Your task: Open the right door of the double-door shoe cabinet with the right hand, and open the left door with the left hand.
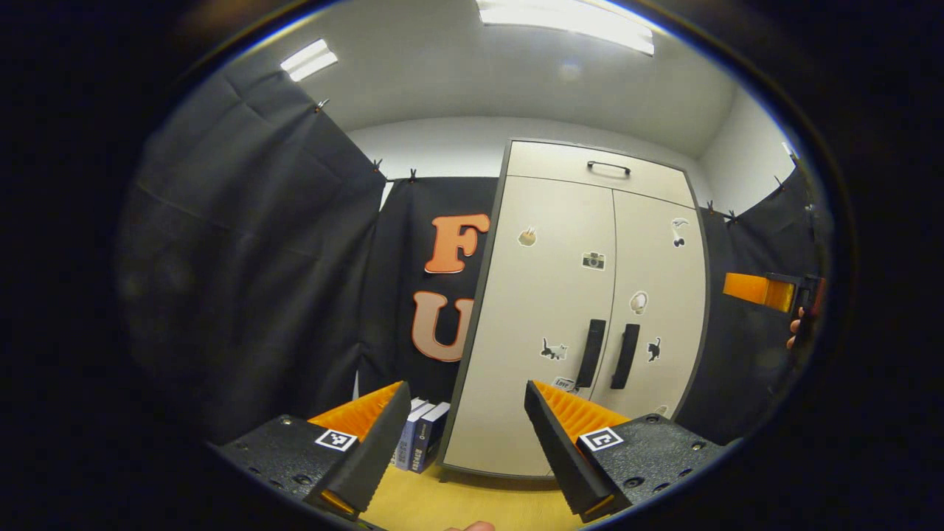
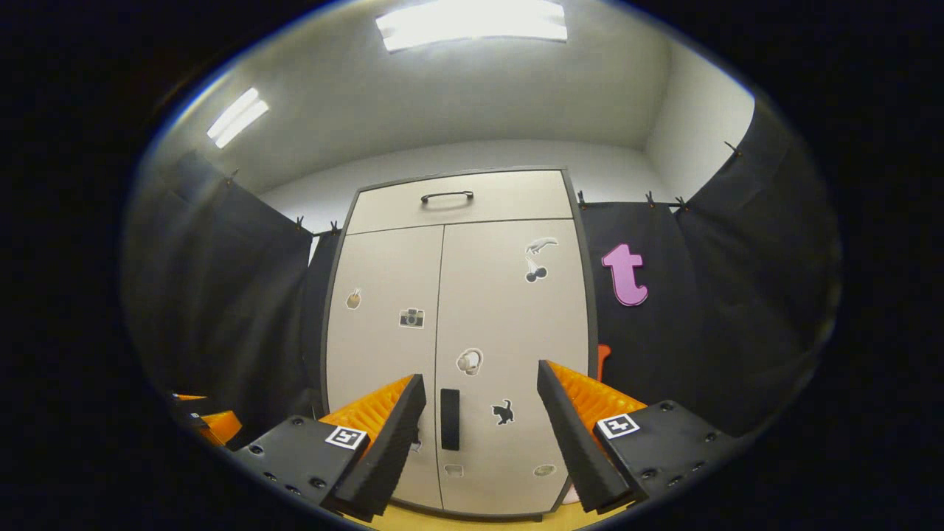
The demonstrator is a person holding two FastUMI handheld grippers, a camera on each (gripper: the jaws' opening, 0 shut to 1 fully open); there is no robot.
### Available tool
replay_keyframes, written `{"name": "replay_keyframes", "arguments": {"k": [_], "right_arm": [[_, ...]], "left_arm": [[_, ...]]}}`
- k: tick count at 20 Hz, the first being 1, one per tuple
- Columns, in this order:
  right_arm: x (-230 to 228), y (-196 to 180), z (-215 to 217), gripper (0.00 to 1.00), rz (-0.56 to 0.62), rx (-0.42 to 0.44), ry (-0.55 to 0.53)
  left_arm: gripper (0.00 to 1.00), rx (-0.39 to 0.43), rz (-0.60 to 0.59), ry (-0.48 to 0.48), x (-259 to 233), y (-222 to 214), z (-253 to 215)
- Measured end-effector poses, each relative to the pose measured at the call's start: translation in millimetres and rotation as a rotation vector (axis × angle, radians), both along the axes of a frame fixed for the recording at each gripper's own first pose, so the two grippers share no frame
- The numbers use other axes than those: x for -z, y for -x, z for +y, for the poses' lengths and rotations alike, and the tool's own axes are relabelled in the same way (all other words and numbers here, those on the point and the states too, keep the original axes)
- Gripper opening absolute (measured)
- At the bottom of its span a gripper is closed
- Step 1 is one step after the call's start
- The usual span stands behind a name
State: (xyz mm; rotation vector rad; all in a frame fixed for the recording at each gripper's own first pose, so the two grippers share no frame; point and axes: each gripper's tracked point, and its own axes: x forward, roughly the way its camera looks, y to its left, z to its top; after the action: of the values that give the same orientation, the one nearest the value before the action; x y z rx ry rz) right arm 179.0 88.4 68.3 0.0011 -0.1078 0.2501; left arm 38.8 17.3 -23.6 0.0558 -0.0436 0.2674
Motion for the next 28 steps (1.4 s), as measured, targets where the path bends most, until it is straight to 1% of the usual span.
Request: {"name": "replay_keyframes", "arguments": {"k": [2,4,6,7,9,10,11,12,13,14,15,16,17,18,19,20,21,22,23,24,25,26,27,28], "right_arm": [[16,-32,20,0.98,0.026,-0.053,-0.008],[35,-61,39,0.97,0.066,-0.097,-0.019],[54,-92,53,0.98,0.087,-0.114,-0.010],[65,-106,58,0.93,0.099,-0.115,0.001],[83,-123,66,0.93,0.131,-0.112,0.003],[90,-132,69,0.94,0.143,-0.105,-0.002],[97,-140,70,0.94,0.151,-0.095,-0.005],[104,-147,69,0.92,0.154,-0.068,-0.005],[110,-158,67,0.88,0.154,-0.034,-0.006],[116,-162,66,0.91,0.164,-0.013,-0.010],[123,-167,69,0.91,0.180,-0.005,-0.017],[128,-168,73,0.91,0.190,-0.004,-0.026],[130,-171,78,0.84,0.190,-0.003,-0.034],[132,-173,80,0.83,0.194,0.005,-0.040],[135,-174,82,0.84,0.199,0.016,-0.046],[137,-175,83,0.91,0.205,0.024,-0.053],[139,-178,81,0.91,0.210,0.038,-0.058],[142,-181,77,0.82,0.216,0.061,-0.063],[148,-185,74,0.67,0.230,0.077,-0.066],[152,-184,79,0.57,0.259,0.061,-0.078],[151,-183,77,0.48,0.246,0.071,-0.077],[151,-187,77,0.44,0.237,0.077,-0.054],[150,-183,77,0.43,0.219,0.081,-0.028],[151,-185,77,0.38,0.198,0.080,0.008]], "left_arm": [[0.94,-0.066,-0.013,-0.014,0,7,4],[0.94,-0.113,-0.026,-0.019,1,16,5],[0.94,-0.143,-0.034,-0.028,3,22,7],[0.94,-0.160,-0.036,-0.031,5,24,10],[0.94,-0.178,-0.047,-0.041,8,21,18],[0.94,-0.169,-0.049,-0.049,11,17,20],[0.92,-0.145,-0.052,-0.056,13,9,21],[0.94,-0.110,-0.052,-0.056,18,-1,20],[0.94,-0.071,-0.045,-0.053,22,-12,20],[0.94,-0.037,-0.032,-0.053,28,-23,21],[0.94,-0.011,-0.025,-0.058,31,-31,24],[0.92,0.013,-0.028,-0.066,32,-38,27],[0.94,0.041,-0.030,-0.067,33,-47,29],[0.94,0.077,-0.011,-0.058,39,-55,27],[0.94,0.116,0.010,-0.045,47,-63,25],[0.94,0.151,0.017,-0.036,51,-69,25],[0.94,0.178,0.017,-0.030,54,-73,24],[0.94,0.200,0.022,-0.027,58,-76,24],[0.94,0.222,0.030,-0.028,61,-77,23],[0.94,0.242,0.038,-0.028,63,-79,21],[0.94,0.264,0.043,-0.029,64,-79,19],[0.94,0.282,0.034,-0.029,61,-80,18],[0.94,0.285,0.017,-0.027,57,-80,20],[0.94,0.281,0.003,-0.021,54,-78,23]]}}
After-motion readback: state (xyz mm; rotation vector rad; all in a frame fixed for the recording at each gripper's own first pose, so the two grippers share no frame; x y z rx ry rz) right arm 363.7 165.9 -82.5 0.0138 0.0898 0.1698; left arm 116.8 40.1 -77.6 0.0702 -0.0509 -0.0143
